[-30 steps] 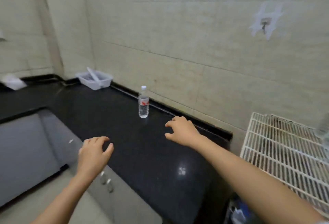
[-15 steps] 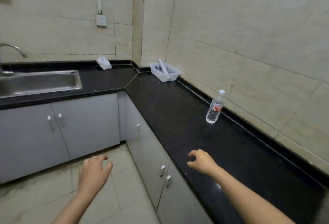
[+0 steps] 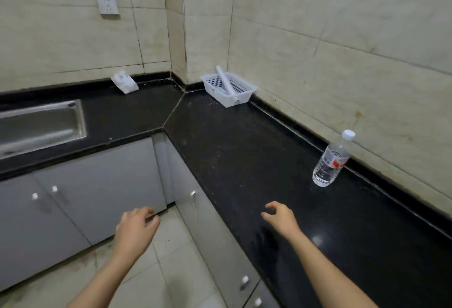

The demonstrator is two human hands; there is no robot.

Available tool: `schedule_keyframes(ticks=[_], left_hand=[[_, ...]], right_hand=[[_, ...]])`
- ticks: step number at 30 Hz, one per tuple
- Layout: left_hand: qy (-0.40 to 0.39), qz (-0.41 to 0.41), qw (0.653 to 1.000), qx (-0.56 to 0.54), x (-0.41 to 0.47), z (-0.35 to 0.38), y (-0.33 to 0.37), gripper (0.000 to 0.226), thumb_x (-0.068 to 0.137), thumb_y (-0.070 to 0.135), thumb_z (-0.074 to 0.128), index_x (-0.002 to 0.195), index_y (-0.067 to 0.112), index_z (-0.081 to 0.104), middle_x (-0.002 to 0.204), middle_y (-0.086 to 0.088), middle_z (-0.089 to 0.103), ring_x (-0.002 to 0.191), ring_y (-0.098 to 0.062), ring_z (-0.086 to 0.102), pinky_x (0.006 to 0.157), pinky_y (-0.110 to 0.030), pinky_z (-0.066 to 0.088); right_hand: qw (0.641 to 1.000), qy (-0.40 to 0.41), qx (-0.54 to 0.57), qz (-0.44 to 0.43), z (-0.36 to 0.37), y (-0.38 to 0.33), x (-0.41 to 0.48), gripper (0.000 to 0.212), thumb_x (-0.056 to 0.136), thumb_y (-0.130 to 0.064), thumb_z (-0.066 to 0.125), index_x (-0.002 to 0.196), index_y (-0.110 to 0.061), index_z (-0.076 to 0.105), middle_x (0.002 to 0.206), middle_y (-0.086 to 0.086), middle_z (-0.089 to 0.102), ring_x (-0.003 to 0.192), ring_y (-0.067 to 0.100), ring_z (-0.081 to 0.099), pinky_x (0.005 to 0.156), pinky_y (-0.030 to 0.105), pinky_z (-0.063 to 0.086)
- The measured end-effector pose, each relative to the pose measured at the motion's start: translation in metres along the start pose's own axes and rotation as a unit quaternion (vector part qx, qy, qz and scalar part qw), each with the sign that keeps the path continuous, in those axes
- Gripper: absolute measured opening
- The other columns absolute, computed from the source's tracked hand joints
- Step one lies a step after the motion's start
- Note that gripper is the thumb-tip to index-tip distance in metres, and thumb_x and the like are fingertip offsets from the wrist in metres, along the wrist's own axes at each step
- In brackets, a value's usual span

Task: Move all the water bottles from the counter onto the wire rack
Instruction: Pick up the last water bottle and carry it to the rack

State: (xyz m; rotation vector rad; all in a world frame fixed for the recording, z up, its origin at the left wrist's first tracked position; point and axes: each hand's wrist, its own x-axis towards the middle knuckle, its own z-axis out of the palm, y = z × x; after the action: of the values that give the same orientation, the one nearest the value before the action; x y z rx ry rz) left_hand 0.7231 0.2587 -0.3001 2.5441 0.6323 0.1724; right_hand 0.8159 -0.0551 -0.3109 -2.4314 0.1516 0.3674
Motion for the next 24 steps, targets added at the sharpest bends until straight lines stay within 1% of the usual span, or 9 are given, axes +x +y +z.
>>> schedule_keyframes(ticks=[4, 7, 10, 14, 18, 21, 22, 23, 24], left_hand=[[-0.032, 0.013, 0.999, -0.004, 0.048, 0.022, 0.018, 0.029, 0.087, 0.023, 0.053, 0.111, 0.01, 0.062, 0.12, -0.013, 0.061, 0.118, -0.032, 0.046, 0.094, -0.037, 0.037], [-0.07, 0.055, 0.996, -0.003, 0.082, 0.051, 0.041, 0.029, 0.086, 0.022, 0.053, 0.111, 0.01, 0.062, 0.118, -0.013, 0.062, 0.116, -0.032, 0.047, 0.092, -0.037, 0.039], [-0.104, 0.118, 0.988, 0.001, 0.119, 0.08, 0.076, 0.028, 0.086, 0.022, 0.053, 0.109, 0.009, 0.063, 0.116, -0.013, 0.063, 0.114, -0.032, 0.049, 0.091, -0.037, 0.041], [-0.157, 0.198, 0.967, 0.003, 0.173, 0.119, 0.128, 0.03, 0.089, 0.028, 0.049, 0.113, 0.014, 0.06, 0.12, -0.008, 0.061, 0.117, -0.027, 0.046, 0.094, -0.036, 0.038], [-0.215, 0.295, 0.931, 0.009, 0.227, 0.155, 0.177, 0.033, 0.09, 0.029, 0.046, 0.119, 0.014, 0.055, 0.128, -0.006, 0.055, 0.121, -0.024, 0.043, 0.098, -0.036, 0.036], [-0.251, 0.378, 0.887, 0.084, 0.253, 0.177, 0.201, 0.042, 0.091, 0.03, 0.046, 0.13, 0.015, 0.046, 0.143, -0.007, 0.04, 0.131, -0.025, 0.034, 0.104, -0.039, 0.033], [-0.254, 0.412, 0.87, 0.095, 0.26, 0.184, 0.207, 0.044, 0.088, 0.029, 0.052, 0.13, 0.014, 0.049, 0.143, -0.01, 0.041, 0.131, -0.029, 0.037, 0.102, -0.043, 0.036], [-0.259, 0.447, 0.851, 0.094, 0.265, 0.191, 0.214, 0.045, 0.081, 0.027, 0.063, 0.123, 0.012, 0.056, 0.137, -0.015, 0.048, 0.125, -0.034, 0.045, 0.096, -0.047, 0.042], [-0.267, 0.479, 0.83, 0.103, 0.27, 0.2, 0.22, 0.047, 0.069, 0.024, 0.075, 0.113, 0.009, 0.064, 0.126, -0.02, 0.058, 0.113, -0.038, 0.056, 0.085, -0.05, 0.049]], right_hand=[[0.999, 0.016, 0.024, 0.032, 0.003, -0.005, 0.032, 0.034, 0.083, -0.021, 0.064, 0.114, -0.009, 0.06, 0.121, 0.008, 0.062, 0.113, 0.021, 0.057, 0.091, 0.025, 0.042], [0.995, 0.056, 0.05, 0.065, -0.002, 0.001, 0.05, 0.032, 0.081, -0.019, 0.065, 0.111, -0.007, 0.062, 0.118, 0.012, 0.063, 0.111, 0.023, 0.058, 0.092, 0.027, 0.042], [0.982, 0.125, 0.088, 0.114, -0.014, 0.012, 0.066, 0.031, 0.08, -0.016, 0.066, 0.109, -0.004, 0.063, 0.115, 0.015, 0.064, 0.109, 0.025, 0.059, 0.091, 0.027, 0.042], [0.945, 0.234, 0.125, 0.191, -0.045, 0.025, 0.088, 0.033, 0.08, -0.015, 0.066, 0.111, -0.003, 0.062, 0.113, 0.017, 0.064, 0.109, 0.028, 0.058, 0.088, 0.029, 0.04], [0.895, 0.325, 0.156, 0.264, -0.071, 0.03, 0.11, 0.035, 0.08, -0.014, 0.067, 0.112, -0.001, 0.061, 0.114, 0.021, 0.063, 0.109, 0.031, 0.057, 0.09, 0.031, 0.041], [0.854, 0.358, 0.188, 0.326, -0.076, 0.026, 0.123, 0.038, 0.08, -0.015, 0.067, 0.113, 0.001, 0.059, 0.116, 0.021, 0.062, 0.11, 0.032, 0.057, 0.091, 0.032, 0.041], [0.845, 0.36, 0.199, 0.343, -0.075, 0.025, 0.128, 0.039, 0.08, -0.015, 0.068, 0.114, 0.001, 0.058, 0.116, 0.021, 0.062, 0.11, 0.032, 0.057, 0.092, 0.032, 0.041], [0.836, 0.362, 0.209, 0.357, -0.074, 0.026, 0.133, 0.041, 0.079, -0.016, 0.068, 0.114, 0.001, 0.057, 0.116, 0.02, 0.062, 0.11, 0.032, 0.057, 0.093, 0.033, 0.041], [0.825, 0.367, 0.218, 0.372, -0.074, 0.025, 0.138, 0.042, 0.078, -0.017, 0.069, 0.115, 0.0, 0.057, 0.117, 0.02, 0.062, 0.111, 0.032, 0.057, 0.094, 0.034, 0.041]])
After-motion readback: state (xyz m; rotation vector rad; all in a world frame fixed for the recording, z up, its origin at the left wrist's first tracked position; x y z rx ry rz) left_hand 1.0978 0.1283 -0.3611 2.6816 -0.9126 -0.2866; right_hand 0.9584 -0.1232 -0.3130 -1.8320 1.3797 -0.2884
